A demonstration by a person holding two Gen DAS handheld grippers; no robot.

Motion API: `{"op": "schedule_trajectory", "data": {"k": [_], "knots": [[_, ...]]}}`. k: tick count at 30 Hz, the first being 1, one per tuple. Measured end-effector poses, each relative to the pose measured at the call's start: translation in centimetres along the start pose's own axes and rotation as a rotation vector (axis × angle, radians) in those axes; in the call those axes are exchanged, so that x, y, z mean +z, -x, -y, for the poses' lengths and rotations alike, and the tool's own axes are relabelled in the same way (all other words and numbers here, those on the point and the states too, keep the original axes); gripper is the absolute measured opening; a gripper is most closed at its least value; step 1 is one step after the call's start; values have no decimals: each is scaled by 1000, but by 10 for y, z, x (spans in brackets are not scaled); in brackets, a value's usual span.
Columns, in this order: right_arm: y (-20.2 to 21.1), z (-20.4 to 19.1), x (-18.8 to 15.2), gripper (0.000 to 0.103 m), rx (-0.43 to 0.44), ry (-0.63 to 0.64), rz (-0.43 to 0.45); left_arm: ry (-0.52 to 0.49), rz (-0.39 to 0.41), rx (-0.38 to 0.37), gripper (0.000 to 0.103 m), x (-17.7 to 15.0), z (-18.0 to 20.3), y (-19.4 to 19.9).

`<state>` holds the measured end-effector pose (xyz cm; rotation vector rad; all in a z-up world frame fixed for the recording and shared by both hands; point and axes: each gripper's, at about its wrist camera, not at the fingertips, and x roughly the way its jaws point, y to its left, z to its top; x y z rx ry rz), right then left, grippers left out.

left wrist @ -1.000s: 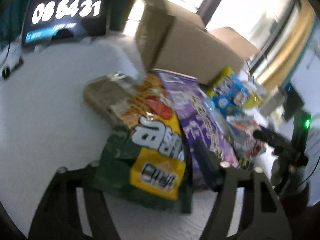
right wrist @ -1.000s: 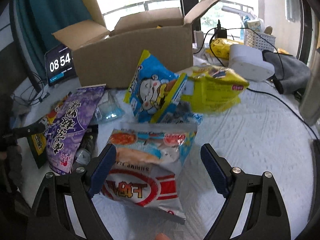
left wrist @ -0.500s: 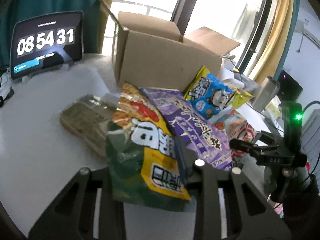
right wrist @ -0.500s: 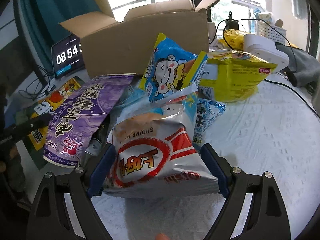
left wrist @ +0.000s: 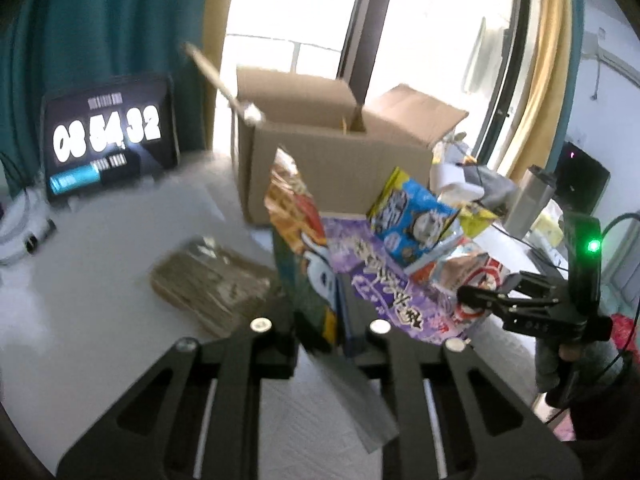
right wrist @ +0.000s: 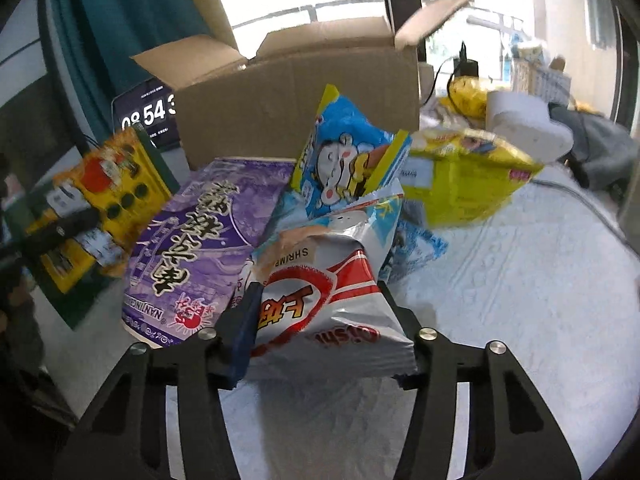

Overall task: Organize snacks
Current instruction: 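Grasp the red-white Oishi bag with the right tool while the left tool grasps the green-yellow bag, then carry both bags into the box and open both tools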

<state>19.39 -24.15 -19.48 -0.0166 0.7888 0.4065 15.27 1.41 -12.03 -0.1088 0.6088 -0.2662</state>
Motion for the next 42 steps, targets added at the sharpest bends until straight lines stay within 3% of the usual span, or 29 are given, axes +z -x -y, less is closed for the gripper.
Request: {"op": "schedule_trajectory", "data": {"k": [6,19,42], "knots": [[24,-5,7,52,-15,18,58,-45,62,30,17,16,9,26],[71,-9,44,52,-29,53,199,-38,139,47,17,48,3,46],[95,-2,122,52,-73,143,377,-161,285,99,17,128,11,36]]}}
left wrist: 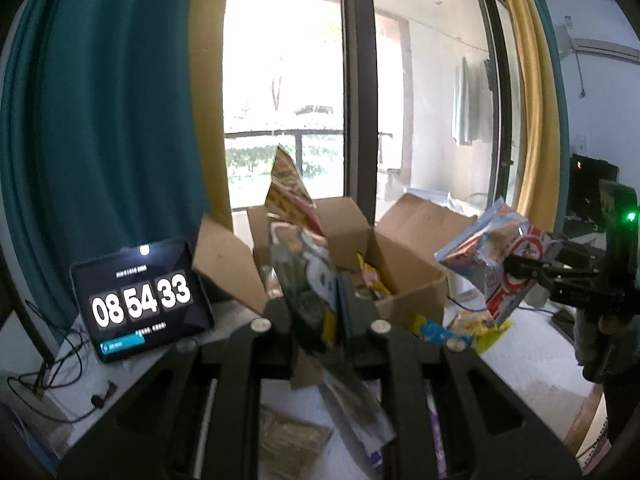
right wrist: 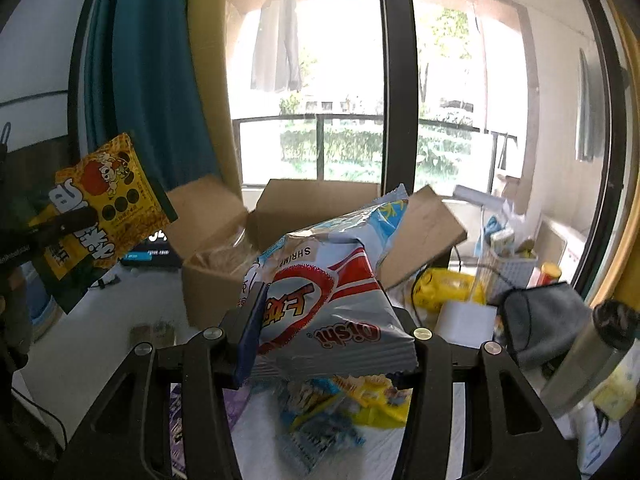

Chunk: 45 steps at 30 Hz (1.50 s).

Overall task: Organize snacks
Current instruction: 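Carry both bags into the box and open both tools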

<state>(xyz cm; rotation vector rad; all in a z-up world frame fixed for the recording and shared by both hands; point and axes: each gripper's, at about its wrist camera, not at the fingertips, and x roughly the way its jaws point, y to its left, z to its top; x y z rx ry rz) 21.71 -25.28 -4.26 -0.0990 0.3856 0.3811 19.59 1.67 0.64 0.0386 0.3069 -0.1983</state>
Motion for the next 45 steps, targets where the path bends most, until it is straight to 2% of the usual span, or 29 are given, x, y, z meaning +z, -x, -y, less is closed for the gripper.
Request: {"op": "schedule_trajectory", "data": {"k": [11,21,25,31,41,44,45], "knots": [[-11,7,33,52,-14,13,56,4,31,-21,17,24,2,-30],[-43,15,55,52,-33,-22,45,64,19,-38,17,31,10,-73],[-59,17,62,52,-43,-19,45,55,23,-15,17,36,8,-96],[-93,21,71,52,-66,-4,24,54,-13,2,18,37,1,-136],[-159,39,67,52,-93,-57,-76,29,-177,53,20,21,-1,-219],[-176,42,69,52,-96,-72,-106,8,-235,58,26,19,2,-239],[-181,43,69,52,-99,-73,-115,2,-243,59,36,19,4,-242]]}}
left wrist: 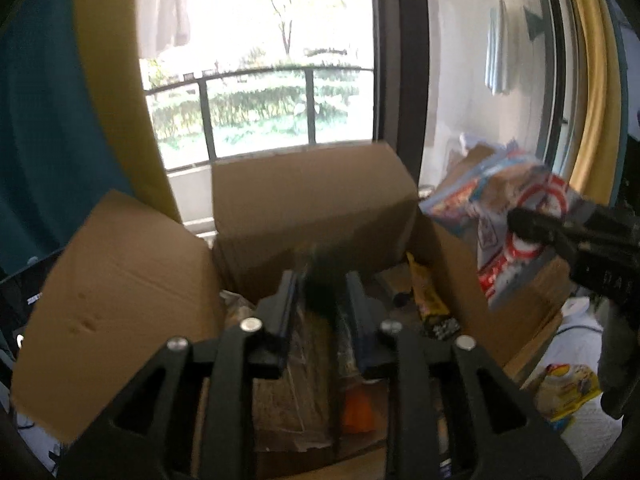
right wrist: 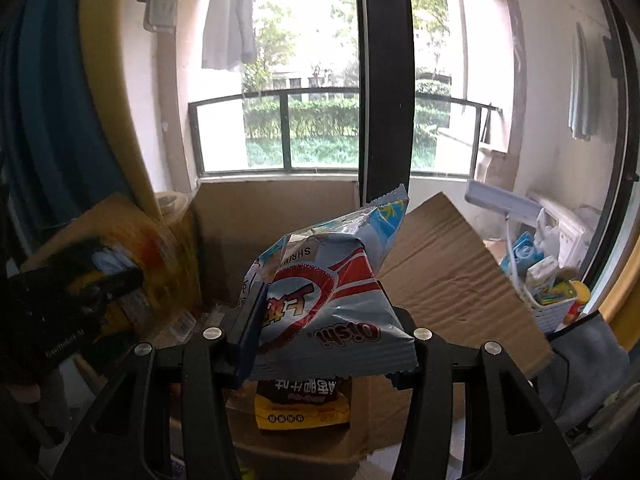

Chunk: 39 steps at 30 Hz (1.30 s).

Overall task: Organize snacks
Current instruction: 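Carry both bags into the box and open both tools, then withdraw both tools from the box back to the remaining snacks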

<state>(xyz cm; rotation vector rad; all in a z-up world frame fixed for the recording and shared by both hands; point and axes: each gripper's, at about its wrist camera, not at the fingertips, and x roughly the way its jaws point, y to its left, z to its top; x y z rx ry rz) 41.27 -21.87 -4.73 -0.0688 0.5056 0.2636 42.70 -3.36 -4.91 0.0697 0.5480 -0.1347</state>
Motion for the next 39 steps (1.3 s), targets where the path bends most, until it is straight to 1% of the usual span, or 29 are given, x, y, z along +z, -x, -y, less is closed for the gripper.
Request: {"op": "schedule_trajectory", "data": {"k": [1,2,3,4,5,6,7,9,10,14,18,26,39], "knots": [[-5,-1,2,53,-6,-2,-9,3,10,-1,52,2,0,0],[-9,0,3,53,-14,-3,-17,10,18,-12,57,4,-1,0],[-13,0,4,53,-20,-4,-24,13,17,-18,68,6,-2,0],[-17,0,5,53,-28,-8,-36,12,15,-16,76,7,-1,0],[-20,1,6,53,-33,-10,-45,8,16,-8,78,9,-1,1],[-23,0,7,55,-38,-13,-56,5,19,-2,82,10,-1,3],[-23,0,7,60,-40,-16,-60,5,22,2,83,11,0,5],[-22,0,8,70,-35,-18,-52,12,28,-3,85,12,1,7],[-20,0,8,71,-35,-18,-47,13,30,-7,86,12,2,10],[-14,-1,6,72,-30,-12,-41,18,33,-6,87,9,-1,18],[-1,-2,5,72,-25,-3,-30,21,55,-10,88,9,3,37],[36,-9,7,72,-13,23,-2,18,104,-23,88,13,9,78],[106,-20,3,72,14,37,81,40,148,-34,88,-5,10,131]]}}
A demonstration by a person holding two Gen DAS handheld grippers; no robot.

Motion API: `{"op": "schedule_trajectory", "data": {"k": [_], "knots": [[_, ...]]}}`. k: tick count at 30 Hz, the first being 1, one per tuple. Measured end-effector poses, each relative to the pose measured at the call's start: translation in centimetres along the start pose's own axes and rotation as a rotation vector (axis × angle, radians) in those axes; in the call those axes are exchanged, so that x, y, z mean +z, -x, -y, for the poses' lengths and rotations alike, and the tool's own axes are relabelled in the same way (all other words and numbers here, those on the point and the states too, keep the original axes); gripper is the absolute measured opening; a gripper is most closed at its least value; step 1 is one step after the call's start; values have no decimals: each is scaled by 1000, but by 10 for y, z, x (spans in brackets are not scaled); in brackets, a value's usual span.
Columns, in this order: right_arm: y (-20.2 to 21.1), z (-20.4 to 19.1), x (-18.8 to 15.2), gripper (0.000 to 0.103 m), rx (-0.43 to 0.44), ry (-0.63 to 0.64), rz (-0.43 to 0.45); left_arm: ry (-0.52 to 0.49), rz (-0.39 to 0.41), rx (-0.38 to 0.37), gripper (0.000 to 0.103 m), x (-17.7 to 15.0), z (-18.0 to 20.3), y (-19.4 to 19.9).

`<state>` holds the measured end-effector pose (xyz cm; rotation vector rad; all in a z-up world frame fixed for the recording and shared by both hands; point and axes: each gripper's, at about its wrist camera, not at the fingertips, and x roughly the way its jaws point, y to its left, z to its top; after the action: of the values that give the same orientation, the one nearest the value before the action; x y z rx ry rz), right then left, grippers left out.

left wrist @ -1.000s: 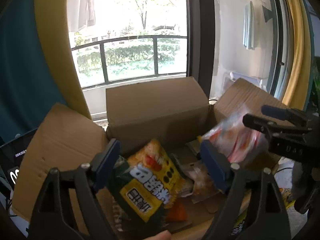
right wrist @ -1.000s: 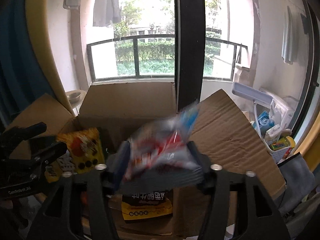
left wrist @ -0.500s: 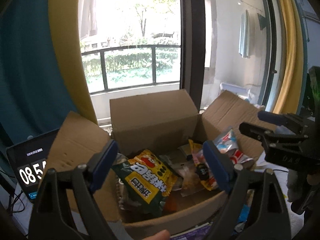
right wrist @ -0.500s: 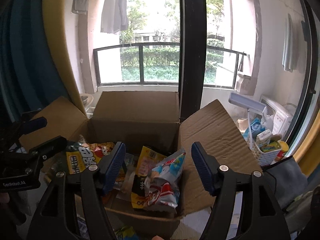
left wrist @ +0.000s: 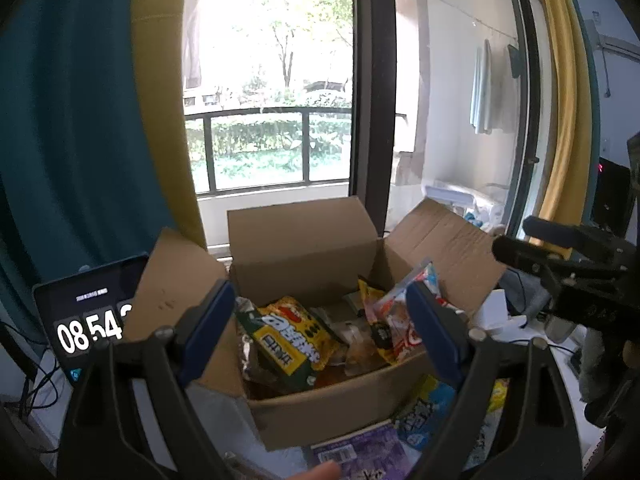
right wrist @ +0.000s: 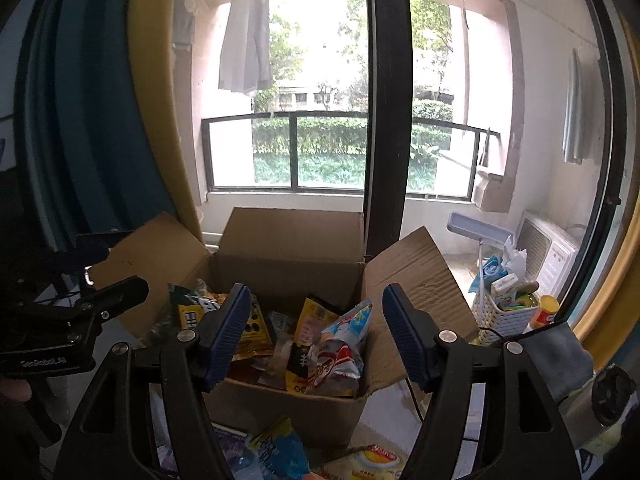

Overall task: Organize snacks
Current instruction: 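Withdraw both tools from the box back to the remaining snacks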

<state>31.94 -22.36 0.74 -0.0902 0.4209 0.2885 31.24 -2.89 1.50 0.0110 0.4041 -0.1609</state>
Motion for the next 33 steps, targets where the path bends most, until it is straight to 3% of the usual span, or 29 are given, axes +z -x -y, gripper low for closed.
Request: {"op": "schedule_trajectory", "data": {"k": [7,18,25,33], "knots": [[30,-7,-9,72,22,20,24,29,0,-14,89,-17,-5,21],[37,-7,-42,72,68,55,-18,12,-63,5,89,-60,-17,35],[30,-9,-69,72,105,101,-60,57,-183,76,89,-107,-52,30],[4,-2,-96,72,127,85,-136,277,-380,167,89,-178,-92,9]]}}
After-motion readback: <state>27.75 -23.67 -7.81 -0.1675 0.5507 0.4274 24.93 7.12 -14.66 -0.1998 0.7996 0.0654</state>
